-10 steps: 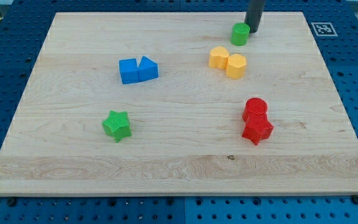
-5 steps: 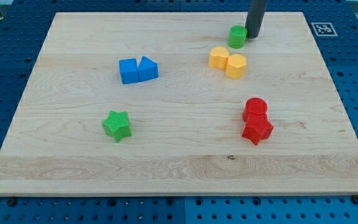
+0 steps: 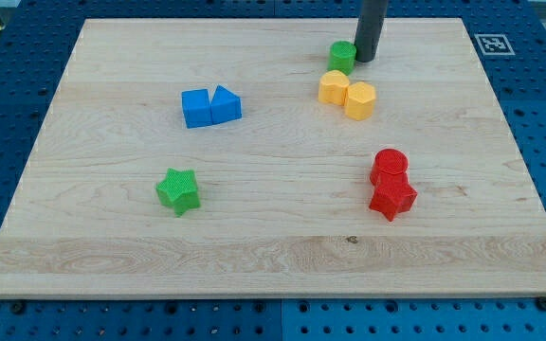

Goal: Place the green circle at the left side of the yellow heart

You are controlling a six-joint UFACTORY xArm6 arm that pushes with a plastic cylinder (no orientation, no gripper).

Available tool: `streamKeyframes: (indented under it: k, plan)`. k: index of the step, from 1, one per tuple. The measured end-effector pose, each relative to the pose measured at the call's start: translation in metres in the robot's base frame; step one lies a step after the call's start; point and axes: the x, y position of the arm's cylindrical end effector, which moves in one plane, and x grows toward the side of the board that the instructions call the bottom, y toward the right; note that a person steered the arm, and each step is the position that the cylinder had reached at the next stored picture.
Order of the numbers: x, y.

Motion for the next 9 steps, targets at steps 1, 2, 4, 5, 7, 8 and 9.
streamKeyframes:
  k: [1,2,4,5,7,8,9]
  plan:
    - [0.000,-0.018]
    - [-0.001,-0.034]
    - [-0.002,-0.065]
    - [-0.002,-0.081]
    - [0.006,-0.097]
    - [0.014,-0.102]
    - [0.019,-0.109]
